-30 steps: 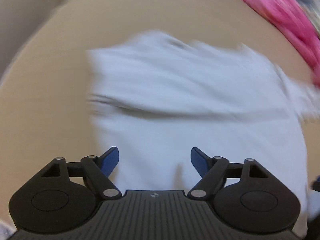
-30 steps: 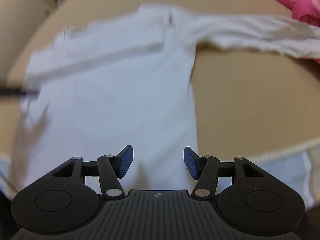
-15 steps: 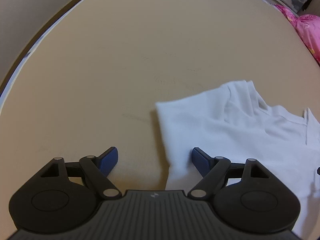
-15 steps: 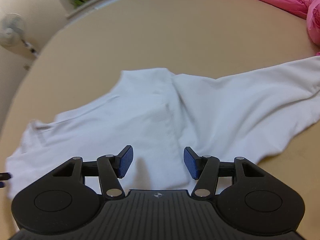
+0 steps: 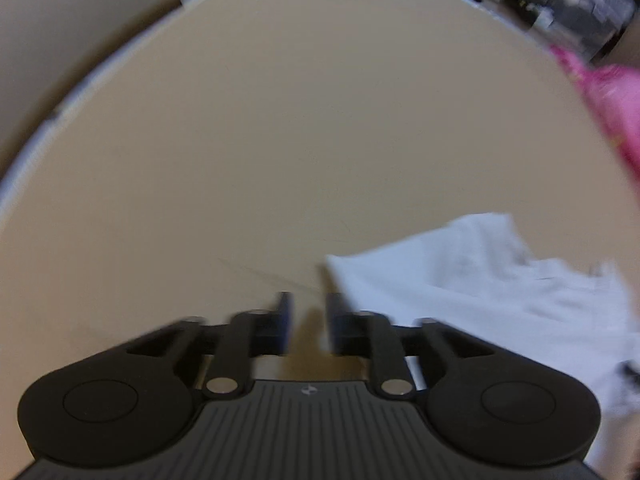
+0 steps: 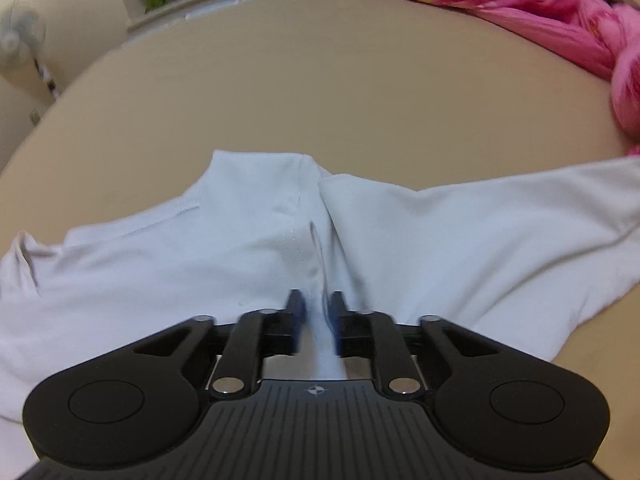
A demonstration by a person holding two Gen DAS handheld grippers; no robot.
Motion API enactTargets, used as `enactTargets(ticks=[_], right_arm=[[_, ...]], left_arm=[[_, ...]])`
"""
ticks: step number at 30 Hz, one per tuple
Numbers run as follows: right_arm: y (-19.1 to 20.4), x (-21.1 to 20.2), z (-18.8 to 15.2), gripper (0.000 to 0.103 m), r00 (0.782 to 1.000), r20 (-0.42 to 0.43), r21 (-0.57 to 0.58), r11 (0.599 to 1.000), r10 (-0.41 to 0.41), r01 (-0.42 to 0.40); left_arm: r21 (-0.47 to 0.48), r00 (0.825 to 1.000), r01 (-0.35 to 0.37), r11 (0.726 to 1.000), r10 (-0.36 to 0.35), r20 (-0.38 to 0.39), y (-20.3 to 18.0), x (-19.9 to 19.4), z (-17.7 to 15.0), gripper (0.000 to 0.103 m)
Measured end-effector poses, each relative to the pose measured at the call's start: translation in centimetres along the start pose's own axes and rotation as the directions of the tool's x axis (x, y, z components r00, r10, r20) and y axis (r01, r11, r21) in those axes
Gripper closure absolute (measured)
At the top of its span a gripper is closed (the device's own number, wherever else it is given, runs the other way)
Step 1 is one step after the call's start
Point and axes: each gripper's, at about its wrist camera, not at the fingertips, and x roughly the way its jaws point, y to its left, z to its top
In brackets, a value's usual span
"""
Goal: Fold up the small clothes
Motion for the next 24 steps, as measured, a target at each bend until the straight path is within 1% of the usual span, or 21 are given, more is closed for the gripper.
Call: enactTargets(ticks=[1, 3, 4, 5, 6, 7, 8, 10, 11, 12, 13, 14, 15, 17, 18, 19, 20, 21, 22, 23, 24], right_arm=[[-0.2, -0.7, -0.2, 0.053, 1.0, 0.007, 0.025, 1.0, 0.007, -0.007], [-0.3, -3.1, -1.0, 0.05, 0.997, 0.066, 0.074, 0.997, 0.03, -0.035], [-0.1, -4.0, -1.6, 0.049, 0.994, 0.101, 0.085, 0.995, 0.046, -0.055], [0.3, -5.4, -2.4, 0.049, 0.988, 0.127, 0.09, 0.991, 0.091, -0.103], [1.3, -6.6, -3.4, 0.049, 0.974, 0.131, 0.086, 0.976, 0.187, -0.199], [2.6, -7.1, -4.2, 0.051, 0.952, 0.102, 0.086, 0.951, 0.289, -0.298], [4.6, -7.2, -5.2, 0.053, 0.913, 0.033, 0.101, 0.908, 0.406, -0.407], [8.5, -6.4, -6.6, 0.059, 0.844, -0.07, 0.167, 0.84, 0.532, -0.516], [11.1, -5.3, -7.5, 0.061, 0.791, -0.133, 0.23, 0.795, 0.597, -0.561], [13.1, -4.3, -8.2, 0.062, 0.754, -0.172, 0.287, 0.764, 0.635, -0.578], [15.2, -3.1, -8.9, 0.062, 0.717, -0.208, 0.359, 0.734, 0.665, -0.577], [17.0, -2.1, -9.4, 0.062, 0.695, -0.225, 0.416, 0.713, 0.683, -0.565], [18.2, -1.4, -9.8, 0.062, 0.685, -0.221, 0.465, 0.693, 0.694, -0.552], [19.7, -0.2, -10.4, 0.062, 0.677, -0.195, 0.576, 0.641, 0.71, -0.507], [20.3, 0.6, -10.6, 0.062, 0.676, -0.182, 0.632, 0.611, 0.714, -0.476], [20.8, 0.9, -10.8, 0.062, 0.685, -0.175, 0.669, 0.596, 0.708, -0.445], [21.2, 1.6, -10.9, 0.063, 0.703, -0.178, 0.693, 0.595, 0.689, -0.407], [21.5, 2.0, -11.0, 0.068, 0.713, -0.171, 0.706, 0.589, 0.68, -0.392], [21.7, 2.3, -10.9, 0.092, 0.716, -0.154, 0.711, 0.579, 0.681, -0.399], [21.9, 2.5, -10.8, 0.101, 0.715, -0.136, 0.7, 0.578, 0.686, -0.421], [22.0, 2.3, -10.6, 0.101, 0.719, -0.12, 0.672, 0.589, 0.685, -0.449]], left_arm=[[-0.004, 1.0, 0.018, 1.0, -0.018, 0.011, 0.2, -0.3, -0.1, 0.035], [0.015, 0.999, 0.043, 0.999, -0.043, 0.03, 0.5, -0.9, -0.3, 0.016], [0.02, 0.998, 0.065, 0.998, -0.065, 0.017, 0.6, -0.8, -0.2, 0.015], [0.019, 0.996, 0.091, 0.996, -0.091, -0.008, 0.4, -0.5, 0.0, 0.015], [0.018, 0.993, 0.113, 0.993, -0.112, -0.033, 0.2, -0.2, 0.2, 0.015], [0.024, 0.992, 0.115, 0.993, -0.114, -0.05, 0.0, 0.2, 0.3, 0.015], [0.034, 0.993, 0.105, 0.994, -0.103, -0.064, -0.5, 0.5, 0.5, 0.015], [0.061, 0.993, 0.089, 0.994, -0.083, -0.089, -1.0, 0.8, 0.7, 0.015], [0.073, 0.992, 0.082, 0.994, -0.075, -0.104, -1.5, 1.0, 0.7, 0.015], [0.083, 0.99, 0.08, 0.993, -0.07, -0.119, -1.8, 1.2, 0.7, 0.016], [0.093, 0.989, 0.078, 0.993, -0.066, -0.132, -1.8, 1.2, 0.6, 0.018], [0.101, 0.988, 0.077, 0.992, -0.062, -0.139, -1.9, 1.3, 0.5, 0.018], [0.108, 0.988, 0.072, 0.992, -0.056, -0.147, -2.0, 1.5, 0.5, 0.019], [0.123, 0.986, 0.067, 0.99, -0.047, -0.161, -2.3, 2.1, 0.6, 0.025], [0.125, 0.985, 0.063, 0.99, -0.041, -0.169, -2.3, 2.4, 0.6, 0.034], [0.12, 0.984, 0.052, 0.991, -0.031, -0.173, -2.3, 2.7, 0.6, 0.051], [0.112, 0.985, 0.048, 0.993, -0.028, -0.17, -2.5, 3.1, 0.6, 0.063], [0.105, 0.987, 0.051, 0.993, -0.033, -0.159, -2.6, 3.2, 0.6, 0.089], [0.097, 0.989, 0.059, 0.993, -0.045, -0.144, -2.8, 3.0, 0.6, 0.094], [0.102, 0.993, 0.05, 0.994, -0.038, -0.115, -3.0, 2.4, 0.6, 0.095], [0.108, 0.996, 0.042, 0.993, -0.033, -0.084, -3.3, 1.9, 0.7, 0.096]])
